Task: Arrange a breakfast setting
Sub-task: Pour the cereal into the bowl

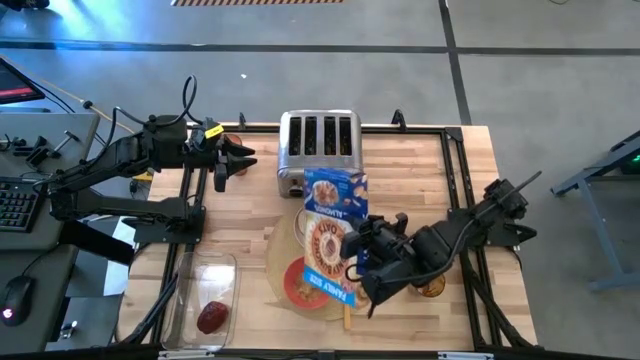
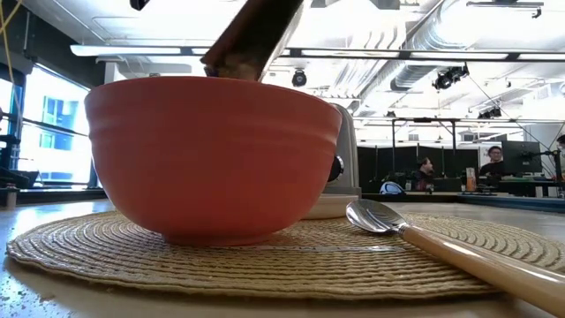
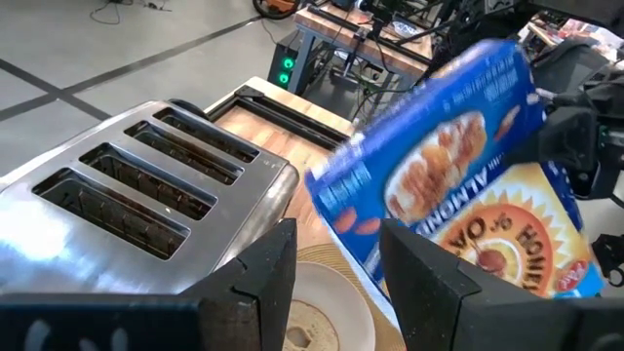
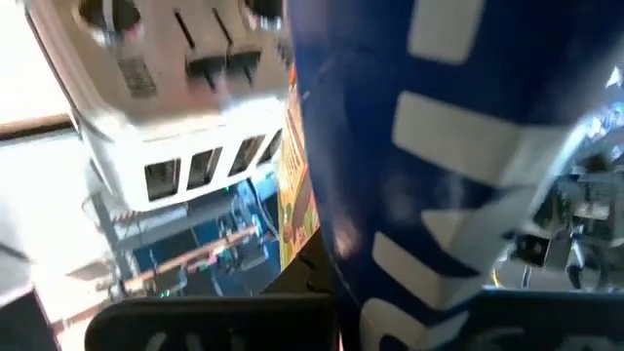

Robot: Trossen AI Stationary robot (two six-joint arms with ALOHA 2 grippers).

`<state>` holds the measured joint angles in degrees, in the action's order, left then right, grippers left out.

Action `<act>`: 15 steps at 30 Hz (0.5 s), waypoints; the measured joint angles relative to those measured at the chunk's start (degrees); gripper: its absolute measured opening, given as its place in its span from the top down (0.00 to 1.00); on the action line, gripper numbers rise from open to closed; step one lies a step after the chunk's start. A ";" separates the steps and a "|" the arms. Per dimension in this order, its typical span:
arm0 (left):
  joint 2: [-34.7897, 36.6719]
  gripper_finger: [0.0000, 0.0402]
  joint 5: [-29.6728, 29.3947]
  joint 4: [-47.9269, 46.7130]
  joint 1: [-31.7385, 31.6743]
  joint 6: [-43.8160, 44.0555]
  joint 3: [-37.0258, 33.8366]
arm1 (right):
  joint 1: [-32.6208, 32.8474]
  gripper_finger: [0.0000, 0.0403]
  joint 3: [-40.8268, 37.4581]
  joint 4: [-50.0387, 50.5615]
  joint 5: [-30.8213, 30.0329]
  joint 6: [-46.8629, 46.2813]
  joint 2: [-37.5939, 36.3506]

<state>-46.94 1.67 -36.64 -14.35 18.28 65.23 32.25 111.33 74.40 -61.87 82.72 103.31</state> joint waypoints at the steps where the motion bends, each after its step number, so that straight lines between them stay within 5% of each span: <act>1: 0.00 0.66 0.00 0.00 0.00 0.00 0.00 | 0.07 1.00 0.00 0.18 -0.19 -0.21 0.11; 15: 0.00 0.66 0.00 0.00 0.00 -0.52 0.00 | -0.53 1.00 0.00 0.64 -1.07 -0.23 0.12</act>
<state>-46.94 1.67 -36.64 -14.34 17.77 65.23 31.73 111.33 75.04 -62.94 82.49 103.43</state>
